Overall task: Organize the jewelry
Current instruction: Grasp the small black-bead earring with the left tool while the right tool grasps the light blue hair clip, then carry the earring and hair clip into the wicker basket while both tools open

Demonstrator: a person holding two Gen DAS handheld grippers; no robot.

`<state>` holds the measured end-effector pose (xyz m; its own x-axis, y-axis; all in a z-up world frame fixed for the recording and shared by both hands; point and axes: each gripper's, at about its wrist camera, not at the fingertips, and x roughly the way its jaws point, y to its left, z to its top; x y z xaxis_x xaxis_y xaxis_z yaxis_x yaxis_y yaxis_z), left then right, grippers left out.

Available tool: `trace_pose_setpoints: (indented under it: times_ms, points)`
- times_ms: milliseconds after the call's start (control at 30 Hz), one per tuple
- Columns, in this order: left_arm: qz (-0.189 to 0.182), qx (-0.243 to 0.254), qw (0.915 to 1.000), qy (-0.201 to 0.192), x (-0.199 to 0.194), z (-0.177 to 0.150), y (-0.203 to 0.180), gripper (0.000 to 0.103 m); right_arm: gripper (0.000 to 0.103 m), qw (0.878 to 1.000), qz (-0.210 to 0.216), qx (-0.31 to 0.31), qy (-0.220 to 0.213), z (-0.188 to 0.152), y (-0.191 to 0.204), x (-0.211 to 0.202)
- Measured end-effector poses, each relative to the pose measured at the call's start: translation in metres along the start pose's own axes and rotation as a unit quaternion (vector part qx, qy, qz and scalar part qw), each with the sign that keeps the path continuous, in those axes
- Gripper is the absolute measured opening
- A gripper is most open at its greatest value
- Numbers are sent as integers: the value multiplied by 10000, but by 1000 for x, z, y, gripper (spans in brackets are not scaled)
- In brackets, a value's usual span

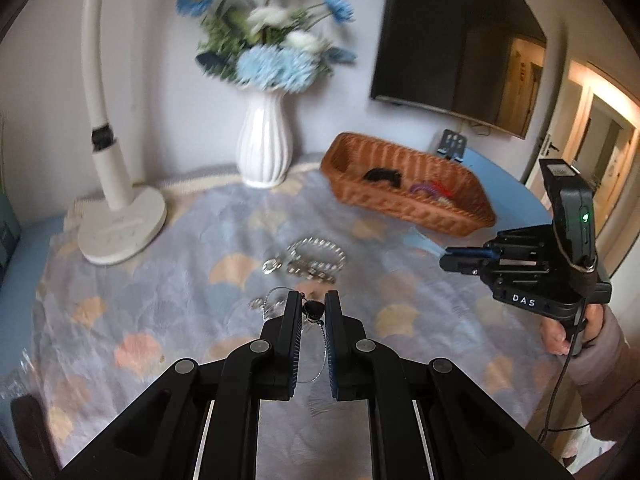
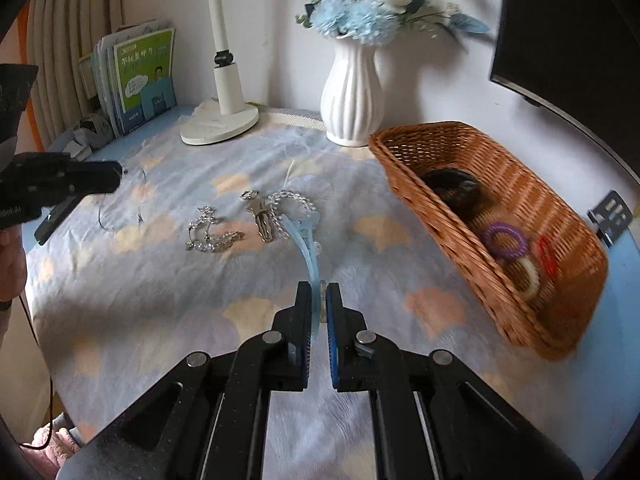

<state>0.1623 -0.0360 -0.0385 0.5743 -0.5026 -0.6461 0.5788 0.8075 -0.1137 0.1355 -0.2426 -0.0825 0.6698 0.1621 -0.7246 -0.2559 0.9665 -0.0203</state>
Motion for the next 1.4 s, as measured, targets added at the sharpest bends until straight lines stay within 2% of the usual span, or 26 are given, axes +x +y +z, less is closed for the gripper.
trace_pose_setpoints:
  times_ms: [100, 233, 400, 533, 633, 767, 933, 1067, 1133, 1233, 1400]
  points:
    - [36, 65, 9999, -81, -5, 11, -10, 11, 8, 9999, -67, 158, 4, -5, -11, -11]
    - [-168, 180, 9996, -170, 2, 38, -27, 11, 8, 9992, -134, 363, -125, -6, -33, -29]
    - [-202, 585, 9976, -302, 21, 84, -59, 11, 8, 9961, -505, 634, -337, 14, -73, -55]
    - [-391, 701, 9960, -392, 46, 124, -78, 11, 8, 9916, -764, 943, -453, 35, -110, -59]
    - [-594, 766, 9945, -388, 70, 149, -90, 11, 8, 9878, -815, 1251, -443, 51, -141, -48]
    - [-1037, 706, 9918, -236, 115, 176, -103, 11, 8, 9850, -794, 1501, -295, 64, -174, -20]
    - [-1392, 798, 9869, -147, 168, 200, -129, 11, 8, 9821, -689, 1755, 56, 64, -205, 22]
    - [-1645, 749, 9835, -63, 204, 212, -146, 11, 8, 9802, -634, 1866, 189, 56, -214, 42]
    - [-1633, 726, 9839, -35, 218, 214, -148, 11, 8, 9786, -738, 1894, 322, 53, -218, 51]
    - [-1386, 736, 9876, 44, 245, 212, -144, 11, 8, 9753, -820, 1988, 511, 47, -224, 61]
    - [-982, 424, 9928, 536, 294, 202, -118, 11, 8, 9738, -758, 2062, 580, 41, -231, 66]
